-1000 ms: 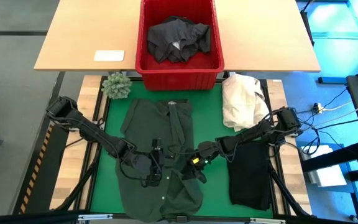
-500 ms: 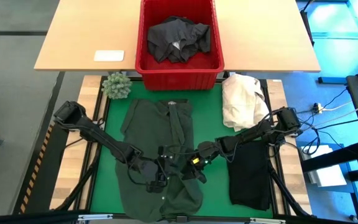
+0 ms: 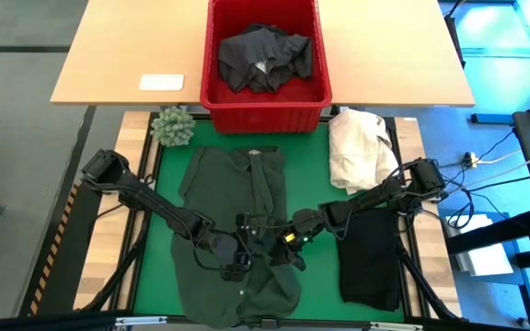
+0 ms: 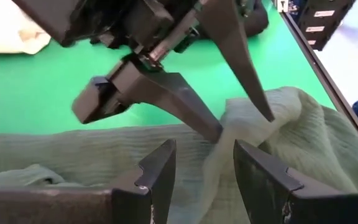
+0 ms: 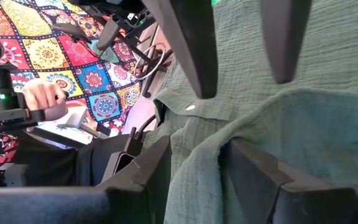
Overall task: Fold laundry
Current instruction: Fold the green polo shirt
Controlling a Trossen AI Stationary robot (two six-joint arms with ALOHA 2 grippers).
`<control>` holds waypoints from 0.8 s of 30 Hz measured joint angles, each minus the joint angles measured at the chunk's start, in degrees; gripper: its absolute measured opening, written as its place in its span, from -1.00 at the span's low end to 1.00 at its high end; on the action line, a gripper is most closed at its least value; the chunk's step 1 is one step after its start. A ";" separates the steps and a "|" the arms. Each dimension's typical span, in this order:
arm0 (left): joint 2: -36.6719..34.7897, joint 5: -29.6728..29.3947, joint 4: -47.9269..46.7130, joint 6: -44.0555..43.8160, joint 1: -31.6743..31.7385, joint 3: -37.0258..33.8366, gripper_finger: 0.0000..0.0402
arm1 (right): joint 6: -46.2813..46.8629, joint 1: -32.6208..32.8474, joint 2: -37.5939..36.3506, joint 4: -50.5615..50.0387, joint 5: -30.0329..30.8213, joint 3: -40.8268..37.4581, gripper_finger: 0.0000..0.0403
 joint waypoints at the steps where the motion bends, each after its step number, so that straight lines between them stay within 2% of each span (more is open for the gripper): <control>1: 0.15 0.26 -0.09 0.02 0.00 0.00 -0.23 | 0.00 0.00 0.00 0.00 0.00 0.00 -0.23; 9: 0.15 1.17 -0.40 0.00 0.66 0.00 -0.17 | -0.02 0.00 0.00 -0.08 -0.02 0.00 -0.23; 17: 0.15 6.66 -0.61 0.00 4.03 0.00 0.05 | -0.02 0.02 0.00 0.02 -0.05 0.00 -0.23; 24: 1.01 8.43 0.12 0.00 4.35 0.00 0.08 | -0.26 0.02 0.00 0.06 -0.07 0.00 -0.23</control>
